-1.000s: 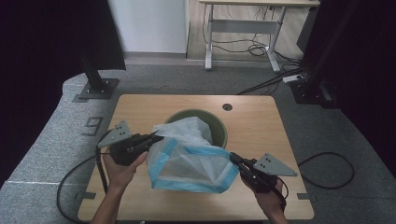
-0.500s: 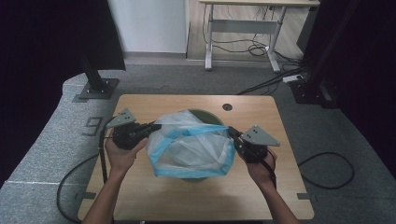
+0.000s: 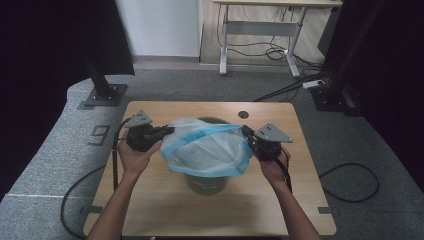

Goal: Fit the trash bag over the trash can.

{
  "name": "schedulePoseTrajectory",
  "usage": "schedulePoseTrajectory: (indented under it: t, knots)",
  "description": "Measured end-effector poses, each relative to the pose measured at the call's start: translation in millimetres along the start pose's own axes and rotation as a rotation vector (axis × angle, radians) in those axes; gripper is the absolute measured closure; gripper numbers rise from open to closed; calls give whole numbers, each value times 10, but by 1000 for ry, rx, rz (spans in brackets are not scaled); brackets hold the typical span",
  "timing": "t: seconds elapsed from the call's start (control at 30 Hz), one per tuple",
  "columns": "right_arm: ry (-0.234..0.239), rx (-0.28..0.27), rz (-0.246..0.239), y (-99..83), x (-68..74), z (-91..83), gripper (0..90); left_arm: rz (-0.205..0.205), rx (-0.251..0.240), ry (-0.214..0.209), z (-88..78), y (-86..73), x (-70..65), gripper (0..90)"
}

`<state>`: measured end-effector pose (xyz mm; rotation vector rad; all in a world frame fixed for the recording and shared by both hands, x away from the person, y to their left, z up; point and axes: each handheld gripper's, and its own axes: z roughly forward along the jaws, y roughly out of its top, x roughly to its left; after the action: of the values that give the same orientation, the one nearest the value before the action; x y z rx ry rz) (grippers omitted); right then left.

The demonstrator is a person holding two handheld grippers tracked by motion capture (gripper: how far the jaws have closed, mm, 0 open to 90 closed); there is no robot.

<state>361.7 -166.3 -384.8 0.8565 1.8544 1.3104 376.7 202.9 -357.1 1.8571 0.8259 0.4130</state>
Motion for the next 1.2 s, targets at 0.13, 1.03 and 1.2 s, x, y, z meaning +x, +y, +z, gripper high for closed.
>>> schedulePoseTrajectory:
  t: [0.13, 1.03, 1.2]
  knots:
    - [12, -13, 17, -8, -83, 74, 885, -4, 13, 4, 76, 34, 52, 900]
    - [137, 34, 128, -243, -271, 679, 888, -165, 49, -16, 372, -262, 496, 900]
    - [175, 53, 190, -295, -323, 763, 888, -198, 63, -24, 423, -256, 554, 900]
